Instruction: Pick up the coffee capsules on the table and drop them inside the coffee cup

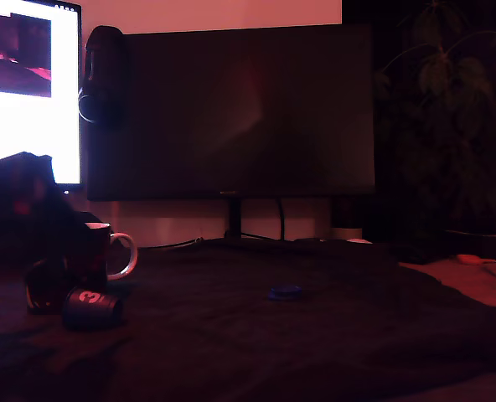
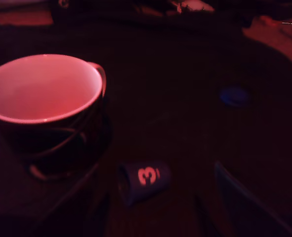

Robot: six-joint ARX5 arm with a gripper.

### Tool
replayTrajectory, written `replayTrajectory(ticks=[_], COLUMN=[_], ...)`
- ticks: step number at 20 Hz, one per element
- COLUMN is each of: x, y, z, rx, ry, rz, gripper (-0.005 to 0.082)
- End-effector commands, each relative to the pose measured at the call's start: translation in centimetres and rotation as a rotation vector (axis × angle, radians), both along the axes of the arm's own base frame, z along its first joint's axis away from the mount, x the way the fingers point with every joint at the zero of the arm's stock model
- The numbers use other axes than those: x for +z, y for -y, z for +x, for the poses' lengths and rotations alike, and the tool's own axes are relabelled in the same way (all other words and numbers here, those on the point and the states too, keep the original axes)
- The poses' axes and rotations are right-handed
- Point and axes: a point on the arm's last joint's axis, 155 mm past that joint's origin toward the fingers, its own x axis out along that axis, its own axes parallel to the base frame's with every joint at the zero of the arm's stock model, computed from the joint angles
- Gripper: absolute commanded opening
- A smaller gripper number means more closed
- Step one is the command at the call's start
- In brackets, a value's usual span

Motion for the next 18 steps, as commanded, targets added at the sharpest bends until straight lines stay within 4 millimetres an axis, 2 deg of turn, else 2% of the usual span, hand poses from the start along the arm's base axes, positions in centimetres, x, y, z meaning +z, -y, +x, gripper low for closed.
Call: replayTrajectory(ticks=[1,6,18], x=[-0.6,-1.0,-3.8], y=[-0.1,0.1,1.7], z=[-0.2,0.8,2.8], rx=[-0.002,0.020,0.026], ry=[0.001,-0.009,-0.118], rz=[0.009,0.027,0.118], gripper=[0.0674,0.0674,0.0674])
